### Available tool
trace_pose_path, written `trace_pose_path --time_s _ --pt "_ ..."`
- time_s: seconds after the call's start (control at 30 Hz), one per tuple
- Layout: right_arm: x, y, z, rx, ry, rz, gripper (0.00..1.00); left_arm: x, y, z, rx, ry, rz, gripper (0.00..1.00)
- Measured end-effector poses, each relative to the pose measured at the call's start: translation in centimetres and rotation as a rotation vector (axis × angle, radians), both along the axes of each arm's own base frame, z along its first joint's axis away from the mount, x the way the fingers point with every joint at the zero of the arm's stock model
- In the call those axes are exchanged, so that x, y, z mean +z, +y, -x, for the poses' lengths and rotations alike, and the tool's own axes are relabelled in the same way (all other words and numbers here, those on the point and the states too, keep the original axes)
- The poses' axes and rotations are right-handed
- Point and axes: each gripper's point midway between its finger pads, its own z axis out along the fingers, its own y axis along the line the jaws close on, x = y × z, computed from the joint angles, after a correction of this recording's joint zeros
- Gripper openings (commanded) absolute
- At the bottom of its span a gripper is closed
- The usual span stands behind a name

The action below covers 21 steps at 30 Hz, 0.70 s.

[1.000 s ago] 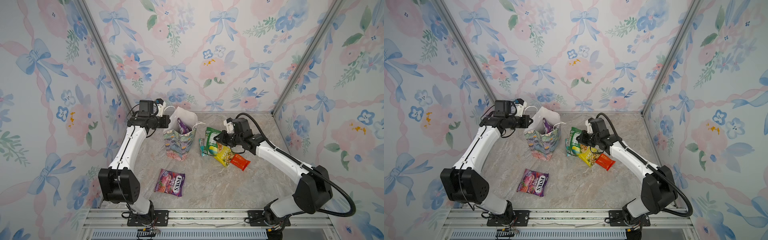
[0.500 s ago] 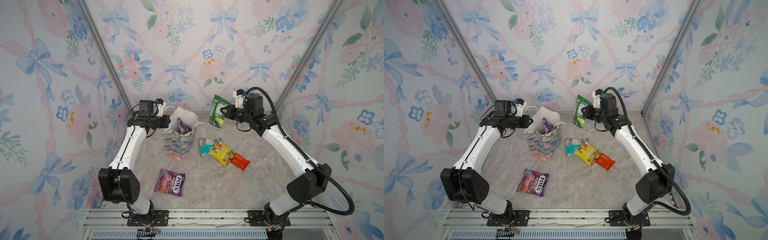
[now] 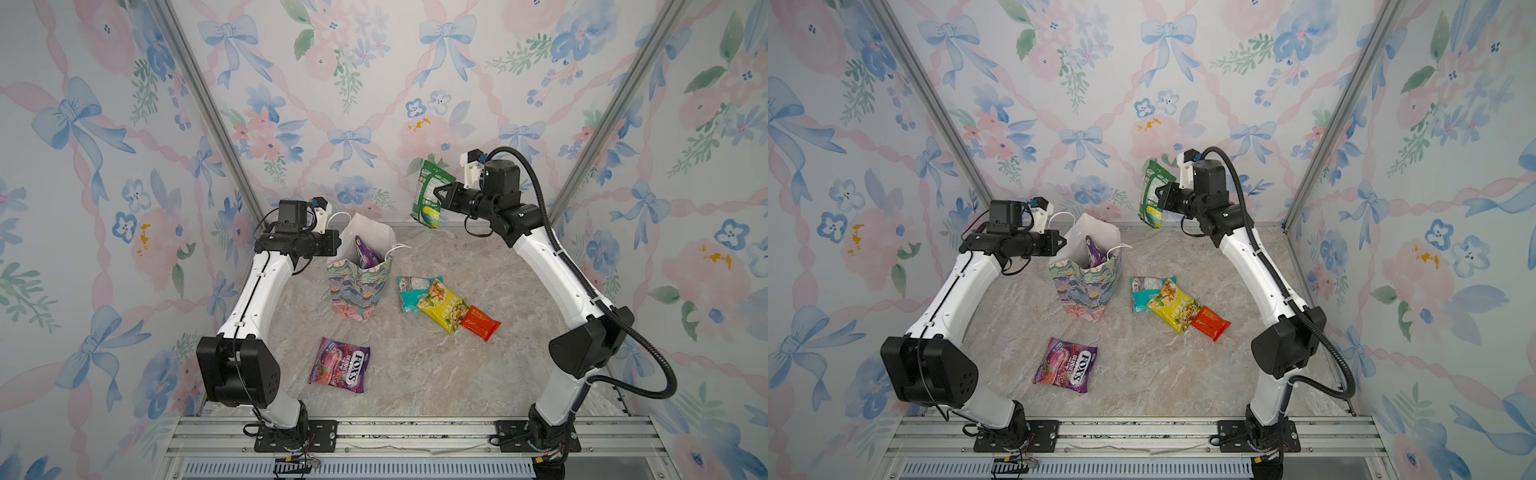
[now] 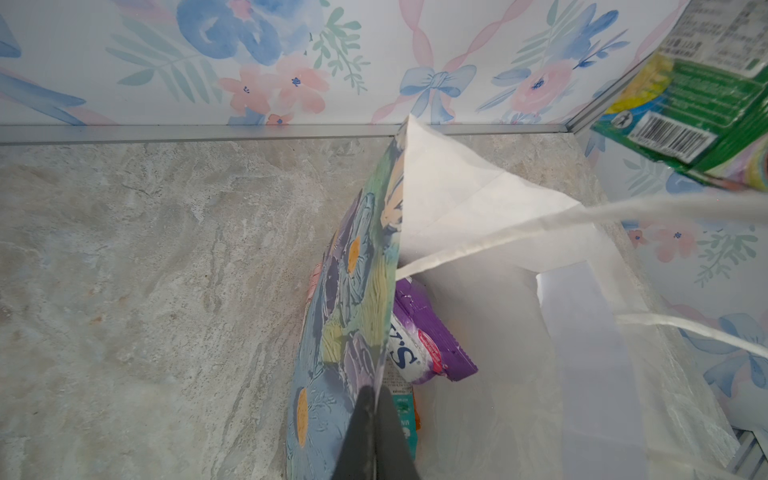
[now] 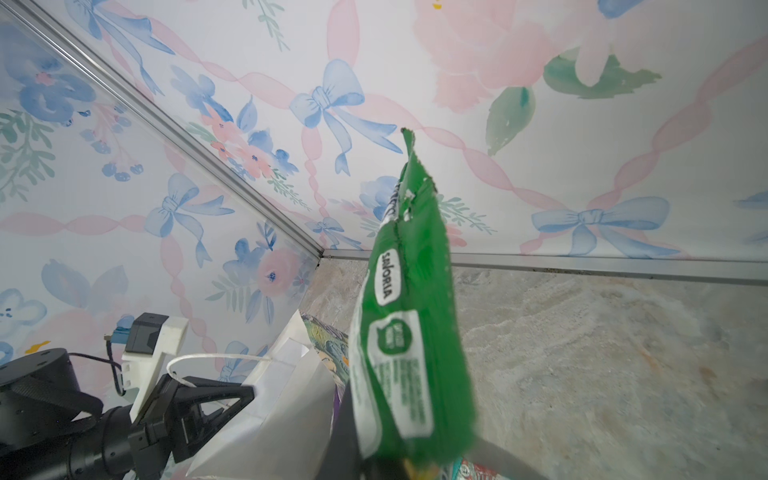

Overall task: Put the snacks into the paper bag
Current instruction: 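Lift the green FOX'S bag with the right gripper and carry it over the paper bag, then lower the green FOX'S bag into the paper bag with the right gripper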

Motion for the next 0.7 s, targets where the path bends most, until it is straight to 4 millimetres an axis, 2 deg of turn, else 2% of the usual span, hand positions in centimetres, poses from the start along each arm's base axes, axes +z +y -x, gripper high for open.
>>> trace_pose_path --time_s 0.17,0.4,0.5,0.7 --pt "2.2 2.2 0.0 0.041 -0.056 -0.01 0.0 0.0 0.0 0.0 0.0 0.0 0.0 0.0" --pt "3.7 6.8 1.7 0.139 -0.091 -0.023 0.0 0.0 0.0 0.0 0.0 0.0 0.0 0.0" --pt "3.5 8.8 2.6 0.183 -0.091 -0.027 0.0 0.0 0.0 0.0 0.0 0.0 0.0 0.0" --pt "1.6 12.2 4.2 0.259 -0.052 -0.014 0.0 0.0 0.0 0.0 0.0 0.0 0.0 0.0"
